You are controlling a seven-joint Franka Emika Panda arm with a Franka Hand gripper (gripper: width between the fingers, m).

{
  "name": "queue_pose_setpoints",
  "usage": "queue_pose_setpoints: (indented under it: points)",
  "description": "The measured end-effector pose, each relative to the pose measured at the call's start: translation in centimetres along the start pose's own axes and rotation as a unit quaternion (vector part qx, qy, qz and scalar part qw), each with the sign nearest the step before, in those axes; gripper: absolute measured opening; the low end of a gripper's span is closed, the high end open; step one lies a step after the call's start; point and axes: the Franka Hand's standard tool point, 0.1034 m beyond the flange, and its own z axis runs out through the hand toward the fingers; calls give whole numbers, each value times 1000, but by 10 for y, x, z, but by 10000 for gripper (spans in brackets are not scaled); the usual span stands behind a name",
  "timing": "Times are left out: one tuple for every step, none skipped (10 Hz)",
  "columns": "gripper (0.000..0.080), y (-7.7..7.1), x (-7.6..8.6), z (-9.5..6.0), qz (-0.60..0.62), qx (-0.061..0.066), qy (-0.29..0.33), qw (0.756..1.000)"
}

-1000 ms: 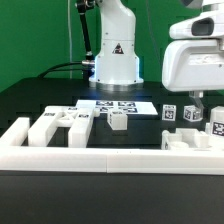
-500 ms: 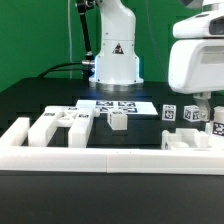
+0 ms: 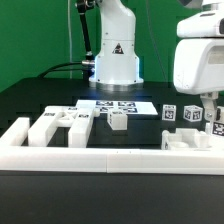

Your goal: Assemble chair

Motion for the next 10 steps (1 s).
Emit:
queue_pose_setpoints:
  points:
    - [293,0,0,0,0,0,0,1000]
    - [289,0,0,0,15,0,0,1000]
    - [289,0,0,0,22,0,0,1000]
    - [289,0,0,0,62,1,0,998]
    - [289,0,0,0,105,1,0,994]
    - [289,0,0,0,165,3,1,986]
    - [289,1,-1,0,217,5,2,976]
    - [289,2,-1,0,271,10,4,963]
    - [291,2,-1,0,316,12,4,949]
    - [291,3,-1,0,367,13,5,930]
